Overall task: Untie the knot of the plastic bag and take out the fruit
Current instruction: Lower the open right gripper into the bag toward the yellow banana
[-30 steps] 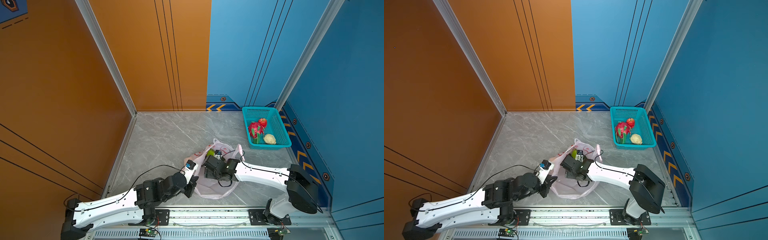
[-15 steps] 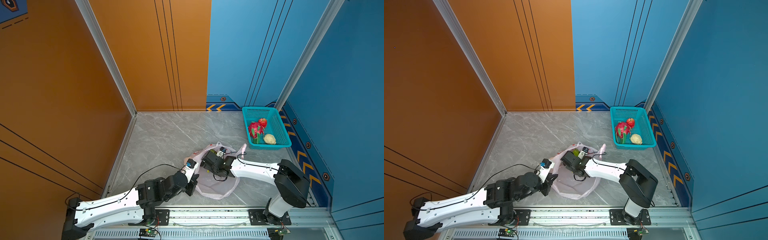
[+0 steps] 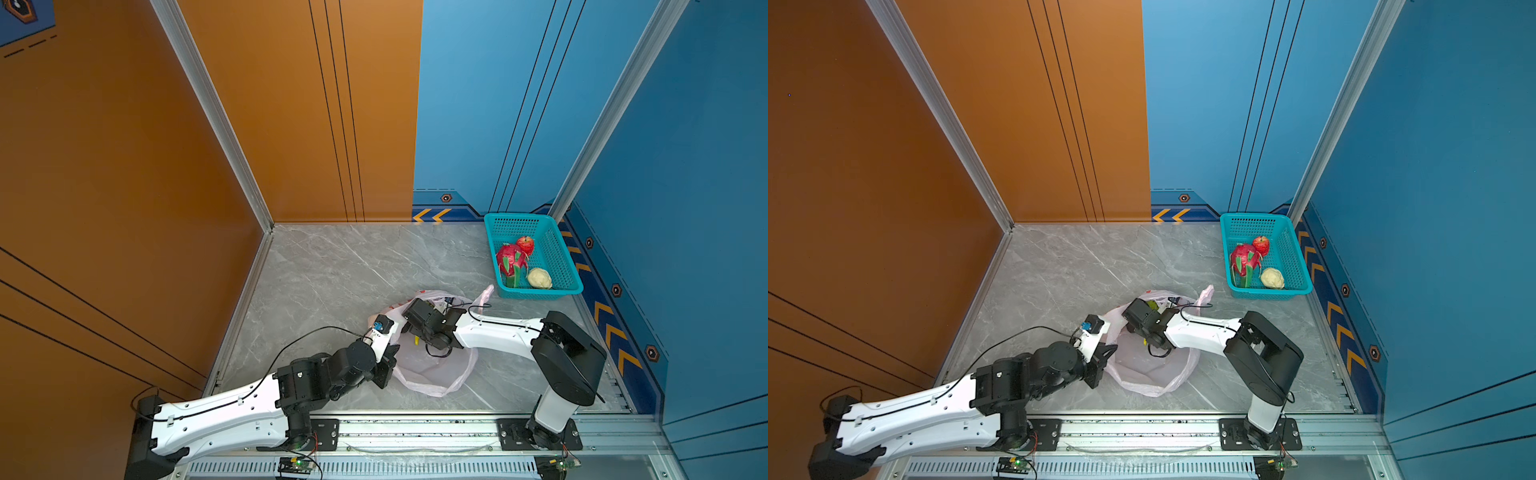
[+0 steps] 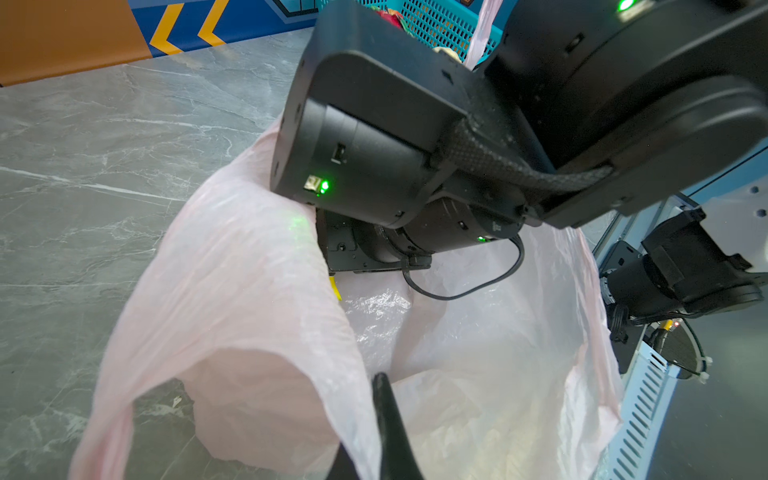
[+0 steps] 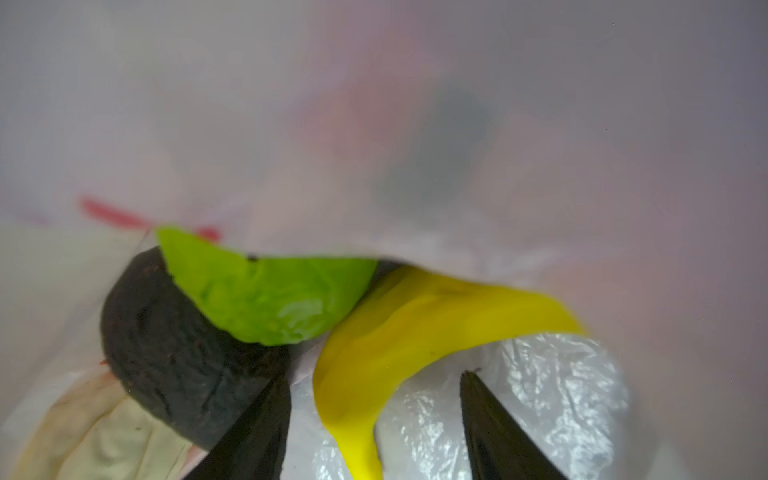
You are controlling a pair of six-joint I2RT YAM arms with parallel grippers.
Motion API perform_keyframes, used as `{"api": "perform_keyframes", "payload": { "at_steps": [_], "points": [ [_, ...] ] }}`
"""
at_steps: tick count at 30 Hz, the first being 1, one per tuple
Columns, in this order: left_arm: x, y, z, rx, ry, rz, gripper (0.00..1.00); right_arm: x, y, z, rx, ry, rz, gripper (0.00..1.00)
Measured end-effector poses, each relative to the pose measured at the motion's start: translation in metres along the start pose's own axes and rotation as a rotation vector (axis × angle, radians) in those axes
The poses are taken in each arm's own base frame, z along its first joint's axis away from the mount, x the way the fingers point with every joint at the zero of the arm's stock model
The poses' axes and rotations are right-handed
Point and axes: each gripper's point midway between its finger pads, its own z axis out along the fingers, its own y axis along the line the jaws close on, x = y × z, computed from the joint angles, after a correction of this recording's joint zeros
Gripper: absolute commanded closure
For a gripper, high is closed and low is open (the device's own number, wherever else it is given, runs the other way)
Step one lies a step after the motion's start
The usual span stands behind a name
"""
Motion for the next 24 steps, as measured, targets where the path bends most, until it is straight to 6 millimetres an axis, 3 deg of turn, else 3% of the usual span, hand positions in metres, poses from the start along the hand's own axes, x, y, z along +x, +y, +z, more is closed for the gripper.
{"api": "perform_keyframes", "payload": {
  "at_steps": [7,12,17,24],
  "points": [
    [-0.011,0.007,-0.001,-0.017,-0.027,-0.019,1.00,0.009,0.025,-0.041,-0.133,0.050,-0.059,0.32],
    [-0.023,0.006,-0.001,-0.013,-0.056,-0.024,1.00,0.041,0.032,-0.066,-0.198,0.106,-0.165,0.32],
    [-0.029,0.003,-0.002,-0.005,-0.077,-0.021,1.00,0.066,0.018,-0.065,-0.171,0.157,-0.232,0.32],
    [-0.029,0.000,-0.002,0.013,-0.075,-0.018,1.00,0.047,0.008,-0.050,-0.125,0.145,-0.217,0.31]
  ]
}}
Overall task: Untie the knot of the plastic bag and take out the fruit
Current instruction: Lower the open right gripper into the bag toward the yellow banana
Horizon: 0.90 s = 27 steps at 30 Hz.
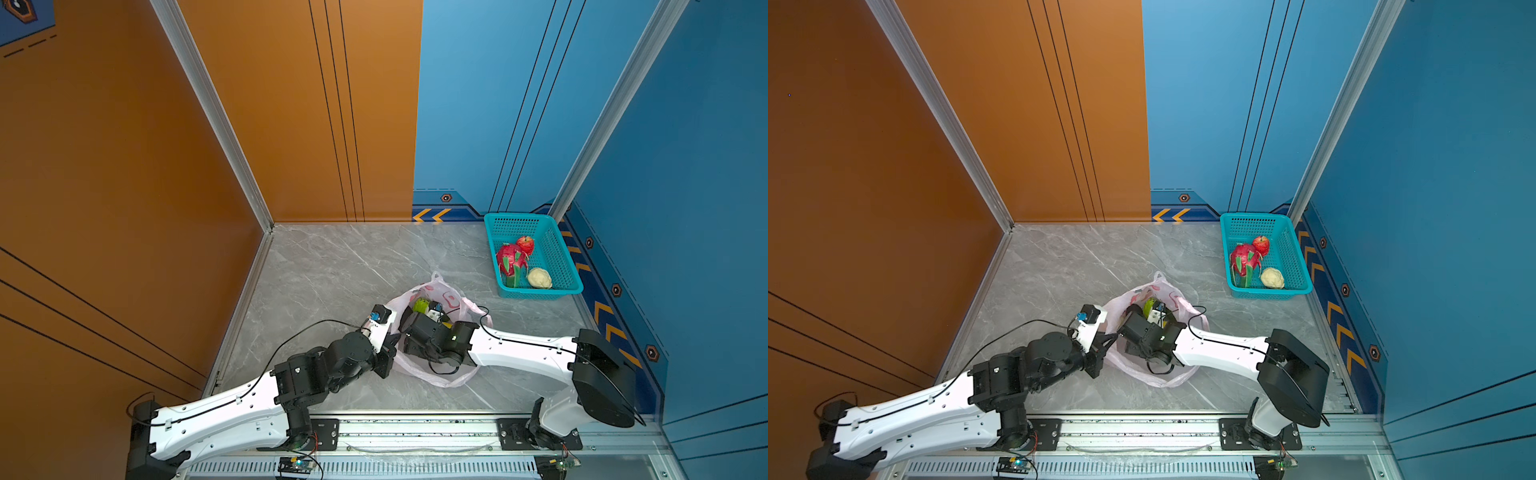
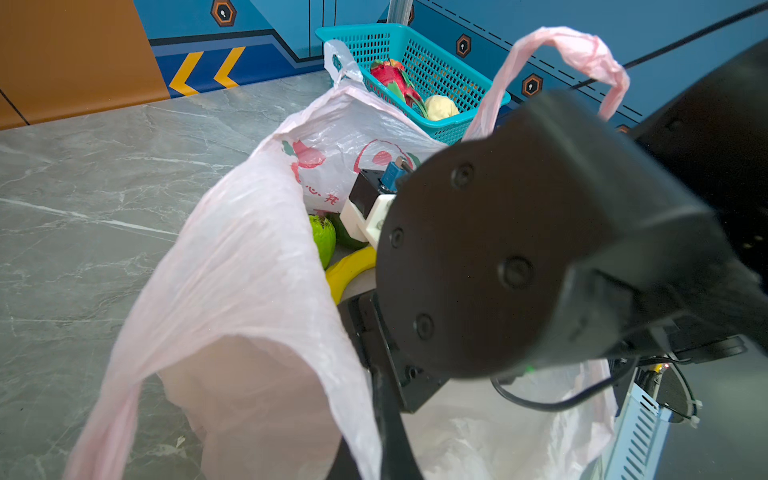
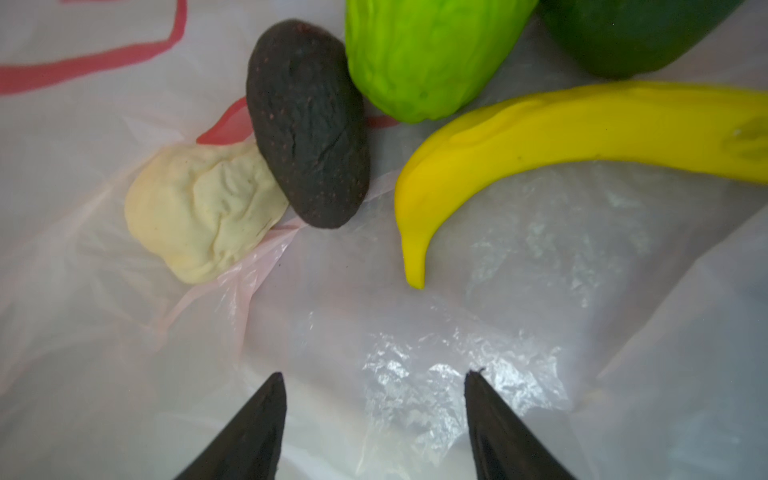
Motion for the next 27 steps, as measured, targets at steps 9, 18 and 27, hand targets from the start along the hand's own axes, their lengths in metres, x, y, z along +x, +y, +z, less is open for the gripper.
{"api": "perform_keyframes", "payload": {
  "at_steps": [9,18,27],
  "points": [
    [0.001,-0.003,0.000,0.017,0.006,0.001,1.00,-0.039,-0.008,0.030,0.074,-0.004,0.095,0.33],
    [0.005,-0.010,-0.001,0.038,0.015,0.004,1.00,-0.066,-0.026,0.037,0.122,-0.051,0.175,0.34],
    [0.010,-0.012,0.001,0.042,0.029,-0.006,1.00,-0.063,-0.036,0.049,0.160,-0.040,0.209,0.39]
  ]
}}
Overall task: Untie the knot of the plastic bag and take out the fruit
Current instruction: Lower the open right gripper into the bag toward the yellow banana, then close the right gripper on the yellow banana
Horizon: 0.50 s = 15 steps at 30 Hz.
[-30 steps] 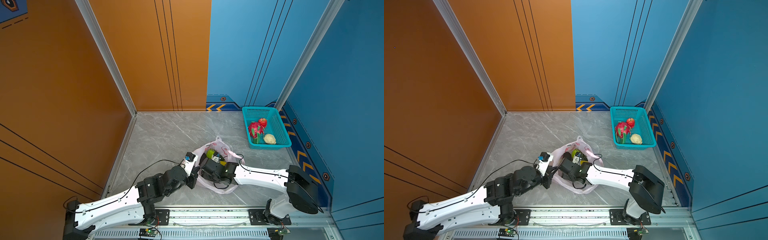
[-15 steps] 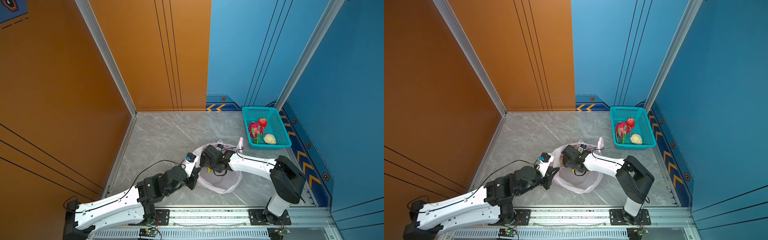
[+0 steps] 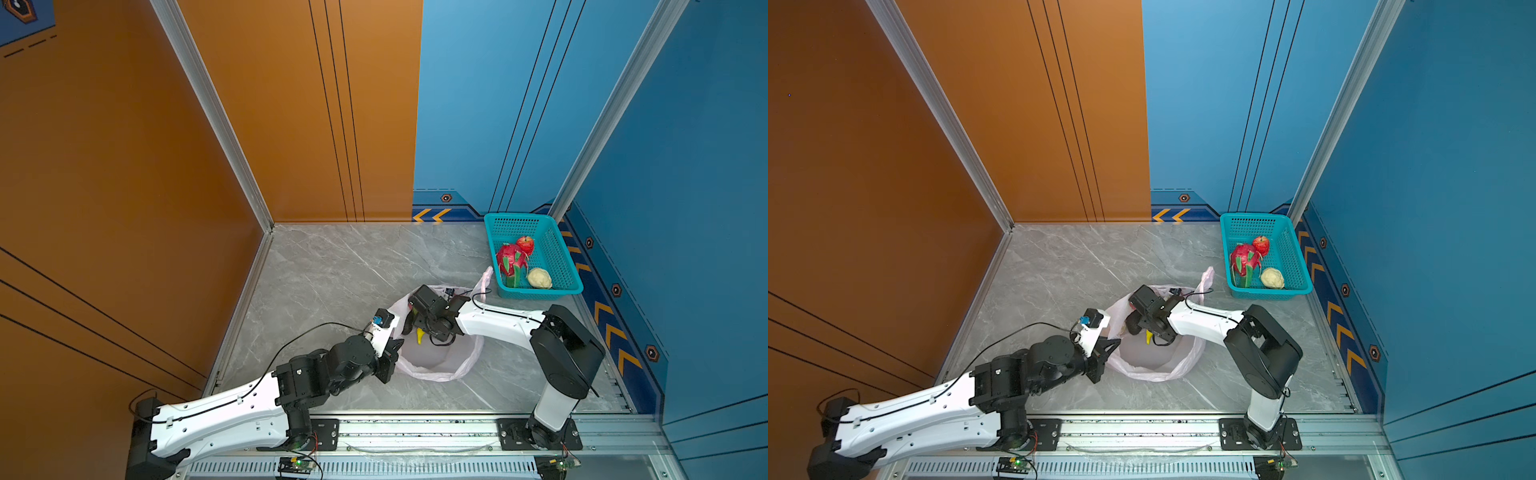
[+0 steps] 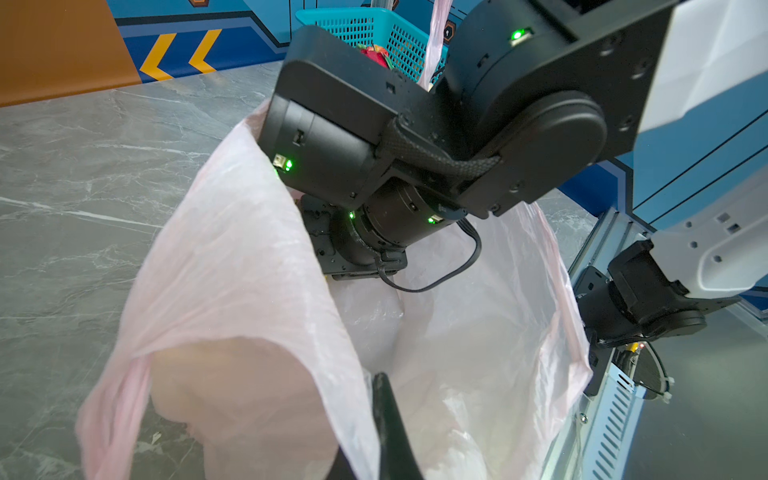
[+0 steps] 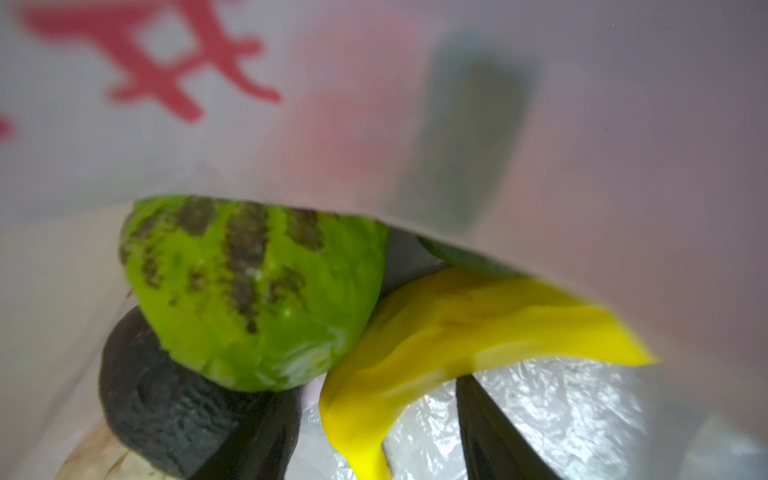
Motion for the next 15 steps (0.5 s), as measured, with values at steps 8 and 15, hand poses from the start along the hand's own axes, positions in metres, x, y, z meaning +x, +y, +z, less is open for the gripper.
{"api": "perform_keyframes", "payload": {
  "at_steps": [8,15],
  "points": [
    [0.004,-0.001,0.003,-0.002,0.013,0.002,1.00,0.002,-0.007,0.014,0.027,0.014,0.014,0.57],
    [0.005,-0.001,0.004,-0.003,0.020,0.005,1.00,0.007,-0.006,0.015,0.020,0.015,0.013,0.78]
  ]
}}
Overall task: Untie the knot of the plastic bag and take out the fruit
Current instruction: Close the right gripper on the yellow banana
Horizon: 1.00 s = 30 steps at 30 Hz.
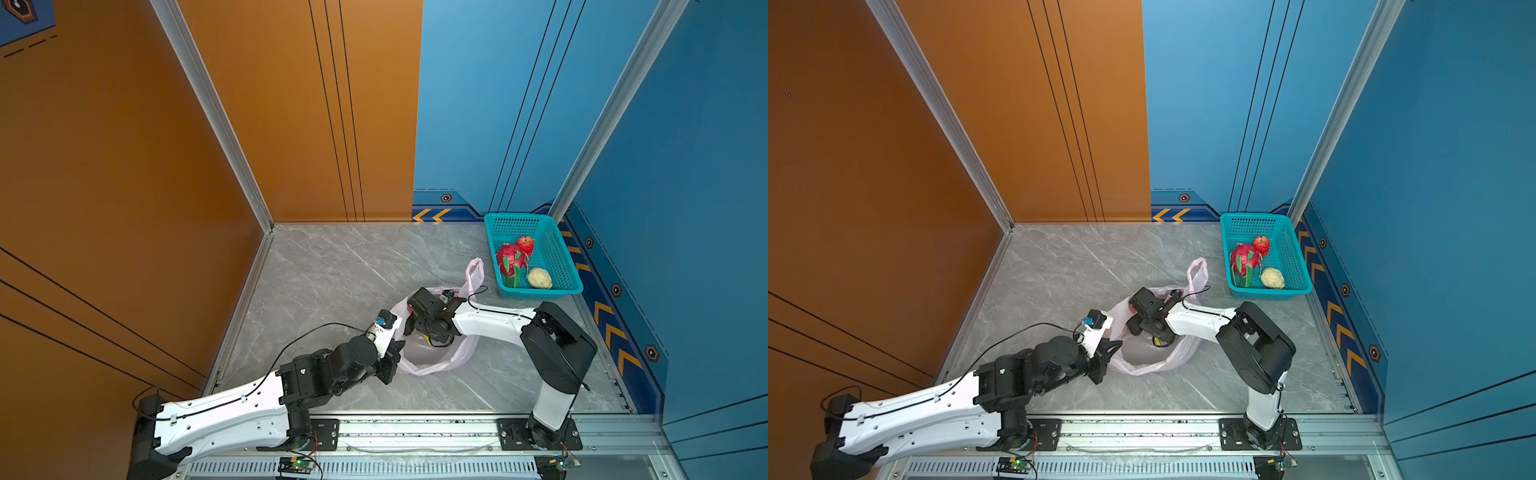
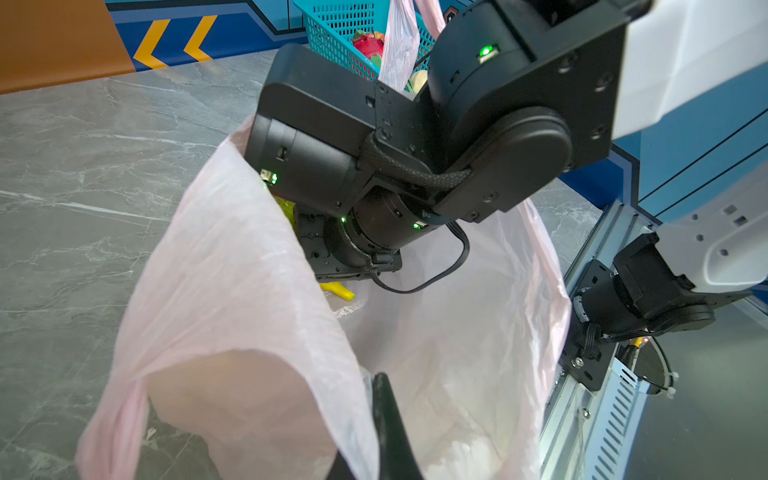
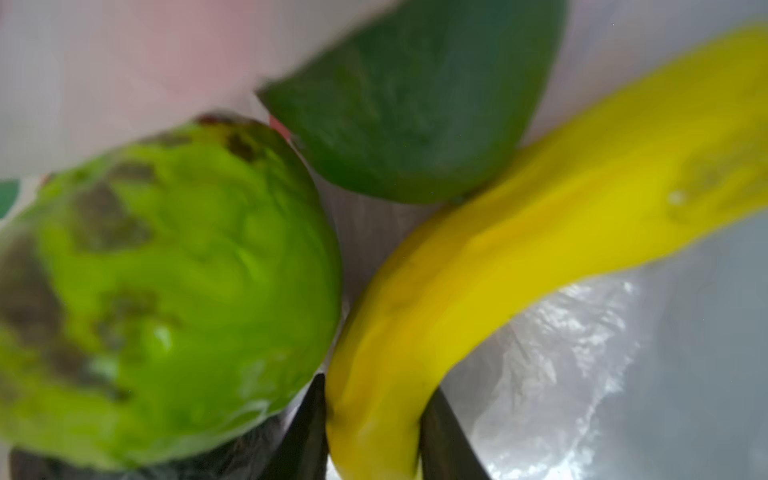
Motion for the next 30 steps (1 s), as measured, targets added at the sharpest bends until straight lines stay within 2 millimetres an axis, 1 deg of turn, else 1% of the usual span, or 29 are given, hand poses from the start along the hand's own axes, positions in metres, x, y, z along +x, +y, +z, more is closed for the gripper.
{"api": "perform_keyframes", "payload": {
  "at_steps": [2,5,7,10,12,14,16,22,25,30],
  "points": [
    [0.001,-0.001,0.000,0.004,0.002,0.002,1.00,0.001,-0.002,-0.002,-0.002,0.000,-0.002,0.82],
    [0.004,-0.002,0.001,0.006,0.009,0.004,1.00,0.002,-0.001,-0.011,-0.021,-0.004,-0.011,0.84],
    [0.006,-0.002,0.001,0.007,0.013,0.007,1.00,0.001,0.004,-0.022,-0.051,-0.013,-0.015,0.85],
    [0.008,-0.004,0.002,0.010,0.019,0.010,1.00,-0.002,0.016,-0.044,-0.116,-0.033,-0.024,0.86],
    [0.009,-0.005,0.002,0.012,0.023,0.013,1.00,-0.002,0.023,-0.059,-0.161,-0.045,-0.029,0.87],
    [0.010,-0.006,0.002,0.014,0.025,0.016,1.00,0.000,0.026,-0.069,-0.192,-0.047,-0.034,0.87],
    [0.010,-0.006,0.003,0.015,0.026,0.017,1.00,0.004,0.027,-0.075,-0.215,-0.048,-0.040,0.87],
    [0.010,-0.006,0.003,0.012,0.025,0.018,1.00,0.019,0.024,-0.085,-0.252,-0.032,-0.070,0.87],
    [0.010,-0.005,0.003,0.008,0.024,0.018,1.00,0.026,0.031,-0.094,-0.300,-0.018,-0.090,0.87],
    [0.010,-0.004,0.002,0.006,0.023,0.019,1.00,0.039,0.047,-0.116,-0.398,0.014,-0.147,0.88]
  ]
}}
